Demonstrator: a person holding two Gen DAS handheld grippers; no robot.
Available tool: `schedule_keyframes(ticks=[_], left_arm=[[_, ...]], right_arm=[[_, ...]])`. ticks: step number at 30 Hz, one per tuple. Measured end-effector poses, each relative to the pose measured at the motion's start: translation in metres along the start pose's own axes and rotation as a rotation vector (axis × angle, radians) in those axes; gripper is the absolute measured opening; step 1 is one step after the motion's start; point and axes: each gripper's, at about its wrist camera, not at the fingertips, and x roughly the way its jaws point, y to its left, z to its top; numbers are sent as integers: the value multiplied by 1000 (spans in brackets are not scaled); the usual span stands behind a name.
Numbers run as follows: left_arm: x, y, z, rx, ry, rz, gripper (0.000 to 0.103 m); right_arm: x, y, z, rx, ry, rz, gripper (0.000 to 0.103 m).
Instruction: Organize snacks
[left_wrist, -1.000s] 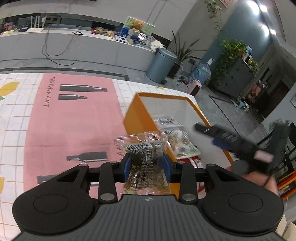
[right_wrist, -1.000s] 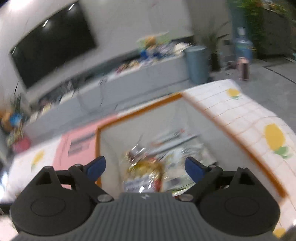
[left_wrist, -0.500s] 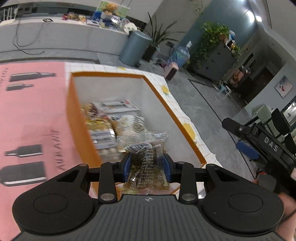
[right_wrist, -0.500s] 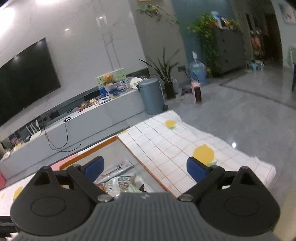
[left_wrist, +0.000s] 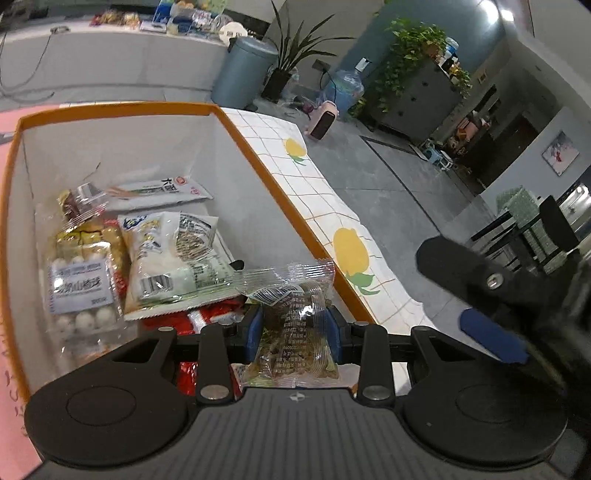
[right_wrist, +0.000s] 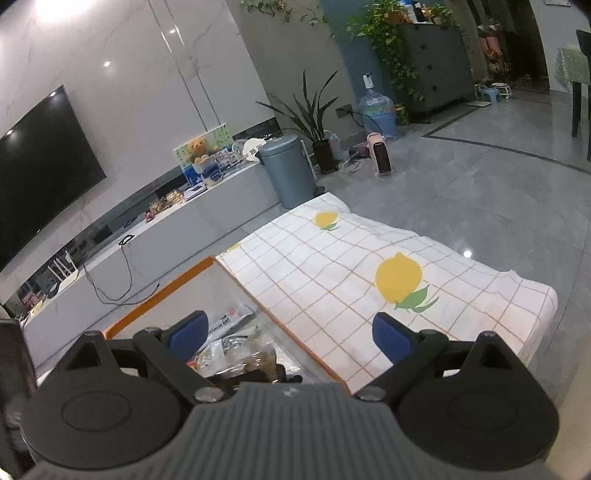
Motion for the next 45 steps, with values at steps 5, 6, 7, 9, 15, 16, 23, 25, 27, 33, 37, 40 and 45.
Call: schedule_keyframes(ticks=[5, 6, 7, 9, 15, 16, 23, 25, 27, 33, 37, 40, 45], left_arm=[[-5, -6, -9, 39, -12, 57, 68], [-9, -6, -11, 43, -25, 60, 70], [-15, -6, -12, 50, -37, 68, 71], [-23, -8, -13, 57, -46, 97, 72], [-55, -15, -16, 75, -72, 192, 74], [-58, -17, -16, 75, -77, 204, 75], [-96, -26, -30, 145, -119, 286, 90], [-109, -33, -37, 165, -168, 331, 90], [-121, -37, -44, 172, -209, 370, 92], [-149, -43, -59, 133, -222, 368, 93], [-165, -44, -70, 96, -215, 395, 93], [-173, -46, -76, 67, -196, 410, 93], [-182, -50, -92, 91, -182, 467, 93]], right_arm=[[5, -8, 1, 27, 4, -26, 93], [6, -10, 2, 30, 4, -27, 93], [6, -11, 3, 30, 5, -28, 93], [7, -13, 3, 29, 4, -32, 93], [12, -29, 0, 99, 39, 35, 93], [15, -34, -1, 128, 62, 92, 93], [3, -48, -1, 245, 158, 146, 100], [-9, -46, -6, 206, 168, 163, 100], [-19, -39, -13, 137, 199, 138, 100], [-53, -21, -41, -44, 261, 71, 100], [-71, -13, -60, -158, 257, 6, 100], [-76, -3, -76, -262, 310, -40, 100], [-84, 6, -88, -304, 372, -21, 100]])
